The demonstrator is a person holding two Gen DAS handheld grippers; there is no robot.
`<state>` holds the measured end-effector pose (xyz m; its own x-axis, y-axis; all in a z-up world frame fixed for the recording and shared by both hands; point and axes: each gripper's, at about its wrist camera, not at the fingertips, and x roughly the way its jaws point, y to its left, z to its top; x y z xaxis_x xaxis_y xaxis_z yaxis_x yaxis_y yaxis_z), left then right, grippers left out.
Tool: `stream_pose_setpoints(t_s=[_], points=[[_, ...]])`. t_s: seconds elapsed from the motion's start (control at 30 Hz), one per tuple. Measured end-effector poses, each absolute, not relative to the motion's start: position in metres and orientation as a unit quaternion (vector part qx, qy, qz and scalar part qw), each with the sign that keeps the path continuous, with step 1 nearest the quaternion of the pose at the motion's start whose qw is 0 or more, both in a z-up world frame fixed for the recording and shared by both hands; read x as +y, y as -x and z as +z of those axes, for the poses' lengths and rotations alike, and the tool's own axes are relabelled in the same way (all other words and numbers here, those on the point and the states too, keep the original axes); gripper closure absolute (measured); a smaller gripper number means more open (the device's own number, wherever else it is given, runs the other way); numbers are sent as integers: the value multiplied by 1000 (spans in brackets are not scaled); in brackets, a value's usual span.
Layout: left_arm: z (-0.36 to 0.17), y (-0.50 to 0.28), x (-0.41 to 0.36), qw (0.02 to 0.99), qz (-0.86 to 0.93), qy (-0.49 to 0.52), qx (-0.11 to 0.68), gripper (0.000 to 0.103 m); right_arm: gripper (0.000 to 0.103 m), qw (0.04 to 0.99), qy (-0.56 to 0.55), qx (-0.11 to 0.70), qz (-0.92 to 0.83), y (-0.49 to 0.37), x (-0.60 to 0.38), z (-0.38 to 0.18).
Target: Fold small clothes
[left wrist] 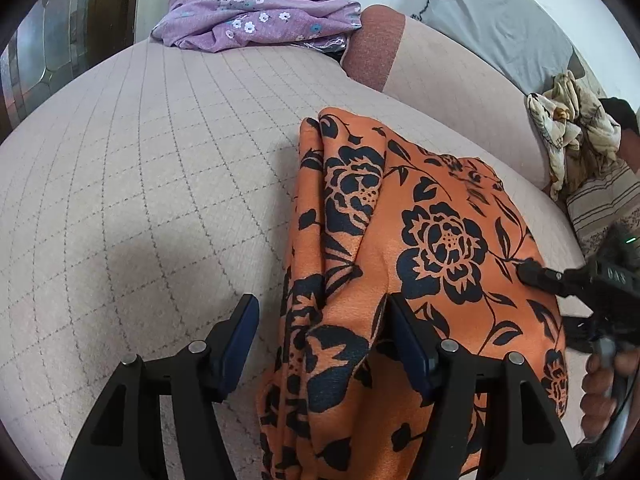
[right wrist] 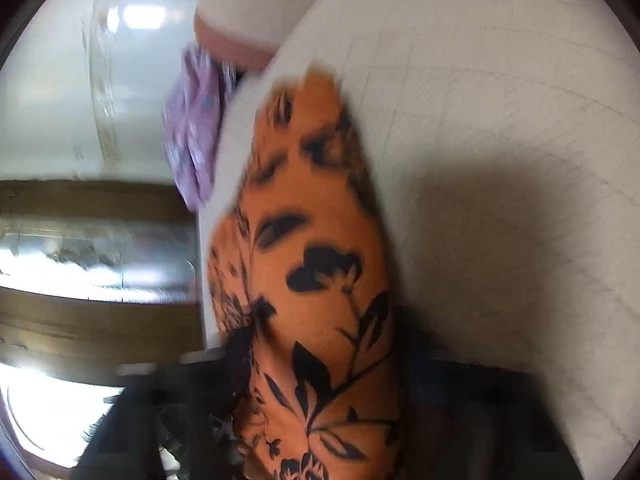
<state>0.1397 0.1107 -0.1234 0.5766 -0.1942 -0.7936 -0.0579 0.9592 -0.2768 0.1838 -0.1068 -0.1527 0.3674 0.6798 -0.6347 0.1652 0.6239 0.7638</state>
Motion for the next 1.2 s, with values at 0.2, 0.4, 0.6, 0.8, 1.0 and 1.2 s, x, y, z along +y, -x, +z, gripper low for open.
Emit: stream_pose_setpoints(t_s=[0.2,0.4,0.6,0.8,1.0,1.2], points=[[-124,-141,105,882,-33,119,454,33,61,815,-210,526,124,-171,-77,-134],[-125,-142,107,881,-31,126,455,33,28,795,-345,474,152,-179,-126,-113],[-125,-140,110,881,-32,128,454,32,62,713,-441,516,175,-225,-126,-156],[-126,-142,109,883,-33,121,451,29,61,772,-353,511,136,-213,-114,-149],[-126,-142,109,882,-33,126,453,29,48,848,-236,460,118,-179,-99,-72],[-126,-139,117,876,-47,160,453,34,36,807,-244,490,221,-155,-55,-77]])
